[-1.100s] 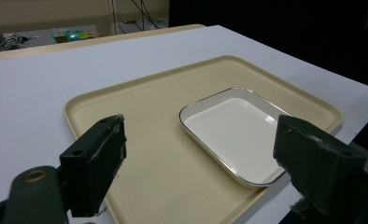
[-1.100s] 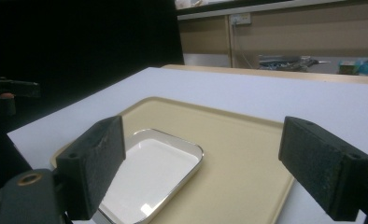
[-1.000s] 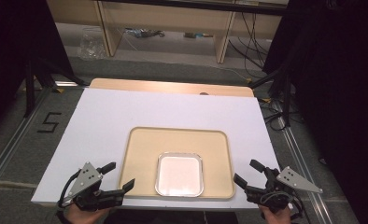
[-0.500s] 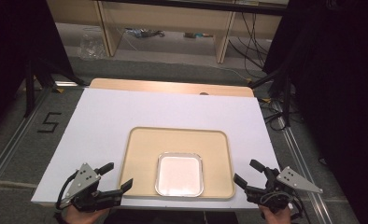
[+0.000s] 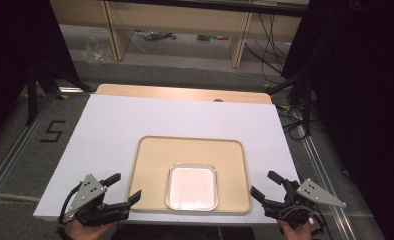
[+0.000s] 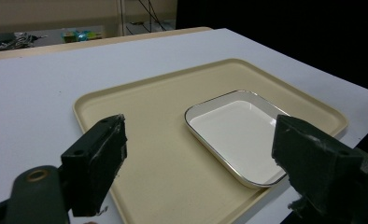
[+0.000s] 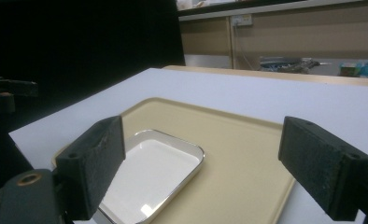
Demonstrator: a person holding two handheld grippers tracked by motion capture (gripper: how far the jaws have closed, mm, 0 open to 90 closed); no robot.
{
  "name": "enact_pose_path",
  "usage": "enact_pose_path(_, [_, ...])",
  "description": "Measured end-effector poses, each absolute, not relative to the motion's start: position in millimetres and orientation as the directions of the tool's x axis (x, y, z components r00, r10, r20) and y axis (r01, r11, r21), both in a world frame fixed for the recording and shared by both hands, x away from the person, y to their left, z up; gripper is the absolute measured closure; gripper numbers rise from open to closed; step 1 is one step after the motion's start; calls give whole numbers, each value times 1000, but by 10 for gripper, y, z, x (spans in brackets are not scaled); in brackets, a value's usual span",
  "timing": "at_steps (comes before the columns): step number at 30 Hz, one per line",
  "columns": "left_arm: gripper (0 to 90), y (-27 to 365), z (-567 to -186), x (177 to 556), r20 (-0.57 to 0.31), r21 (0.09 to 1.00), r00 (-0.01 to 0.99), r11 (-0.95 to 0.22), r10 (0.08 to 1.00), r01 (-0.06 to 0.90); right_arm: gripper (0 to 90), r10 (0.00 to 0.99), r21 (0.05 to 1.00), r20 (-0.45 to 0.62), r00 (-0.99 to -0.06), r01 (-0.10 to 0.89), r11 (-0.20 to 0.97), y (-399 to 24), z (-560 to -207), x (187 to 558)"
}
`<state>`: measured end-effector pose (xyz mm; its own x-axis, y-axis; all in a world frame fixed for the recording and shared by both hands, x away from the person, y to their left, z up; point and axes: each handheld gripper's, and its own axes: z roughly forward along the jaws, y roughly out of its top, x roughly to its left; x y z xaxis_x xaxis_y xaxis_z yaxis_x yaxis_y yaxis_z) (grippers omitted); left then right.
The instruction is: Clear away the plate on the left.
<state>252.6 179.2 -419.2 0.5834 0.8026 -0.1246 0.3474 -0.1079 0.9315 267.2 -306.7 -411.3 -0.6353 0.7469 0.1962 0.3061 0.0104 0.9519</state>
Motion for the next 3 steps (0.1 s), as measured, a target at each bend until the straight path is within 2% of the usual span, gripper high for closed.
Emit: enact_pose_path(3, [179, 1790, -4195, 2528, -128, 931, 583, -105, 802, 350, 156, 746, 951, 198, -636, 308, 9, -3063, -4111, 2671])
